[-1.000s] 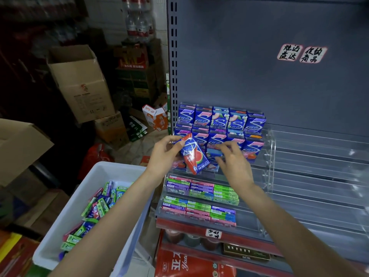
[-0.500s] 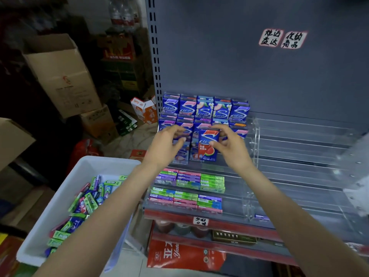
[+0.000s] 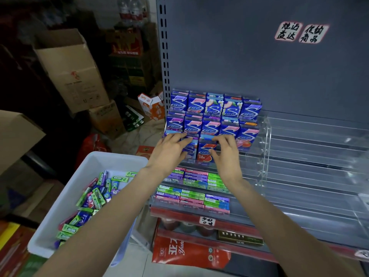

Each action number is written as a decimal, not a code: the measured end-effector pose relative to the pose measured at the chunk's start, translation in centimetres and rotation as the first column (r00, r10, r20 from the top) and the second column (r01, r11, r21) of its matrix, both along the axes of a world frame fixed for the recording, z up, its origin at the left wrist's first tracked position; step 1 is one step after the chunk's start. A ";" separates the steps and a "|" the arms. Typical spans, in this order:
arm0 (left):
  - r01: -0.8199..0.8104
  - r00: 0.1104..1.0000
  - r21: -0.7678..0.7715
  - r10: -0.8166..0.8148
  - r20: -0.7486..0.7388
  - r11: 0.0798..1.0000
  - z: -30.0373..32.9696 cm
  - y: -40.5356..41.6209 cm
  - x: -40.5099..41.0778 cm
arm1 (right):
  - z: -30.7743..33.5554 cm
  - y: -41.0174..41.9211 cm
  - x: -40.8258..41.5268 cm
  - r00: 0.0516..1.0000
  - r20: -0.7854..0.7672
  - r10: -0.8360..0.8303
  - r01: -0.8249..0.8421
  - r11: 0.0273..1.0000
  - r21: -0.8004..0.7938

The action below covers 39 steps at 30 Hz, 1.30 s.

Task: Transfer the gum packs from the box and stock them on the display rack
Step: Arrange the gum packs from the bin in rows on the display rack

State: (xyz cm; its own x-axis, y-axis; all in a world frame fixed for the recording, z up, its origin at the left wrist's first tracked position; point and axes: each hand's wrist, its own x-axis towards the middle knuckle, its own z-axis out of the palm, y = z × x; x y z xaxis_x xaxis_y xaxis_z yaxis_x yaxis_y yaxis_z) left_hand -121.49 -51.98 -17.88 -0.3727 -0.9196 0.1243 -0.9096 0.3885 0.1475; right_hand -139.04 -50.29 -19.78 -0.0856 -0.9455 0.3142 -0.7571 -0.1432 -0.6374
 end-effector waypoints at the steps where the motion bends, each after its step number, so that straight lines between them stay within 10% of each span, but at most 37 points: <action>1: -0.010 1.000 -0.014 0.010 -0.008 1.000 0.0 0.1 -0.1 | -0.1 0.0 0.1 1.000 -0.005 -0.004 0.003 1.000 -0.004; 13: -0.048 0.985 -0.128 0.026 -0.170 0.991 -0.3 0.2 -0.7 | 0.9 0.7 0.6 0.985 -0.171 -0.029 0.011 0.994 -0.104; 19: -0.072 0.921 -0.225 -0.022 -0.389 0.972 -0.3 2.9 3.9 | 3.1 2.2 5.5 0.975 -0.053 0.218 -0.220 0.975 -0.040; 29: -0.302 0.770 0.246 0.388 -0.506 0.921 -6.8 4.1 22.9 | -2.9 1.5 21.9 0.911 0.053 0.408 -0.400 0.849 0.345; 39: -0.168 0.867 0.594 0.405 -0.290 0.786 -16.8 1.9 34.0 | -14.7 -0.5 32.4 0.978 0.057 0.200 -0.178 0.666 0.725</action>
State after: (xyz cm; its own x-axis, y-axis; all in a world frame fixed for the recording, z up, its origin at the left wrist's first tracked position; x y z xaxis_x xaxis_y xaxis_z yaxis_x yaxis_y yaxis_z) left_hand -87.47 -50.08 -34.64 -0.1102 -0.9320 -0.3454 -0.7850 -0.1315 0.6053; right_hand -106.63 -50.78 -34.46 0.1183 -0.8724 -0.4742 -0.7833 0.2115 -0.5845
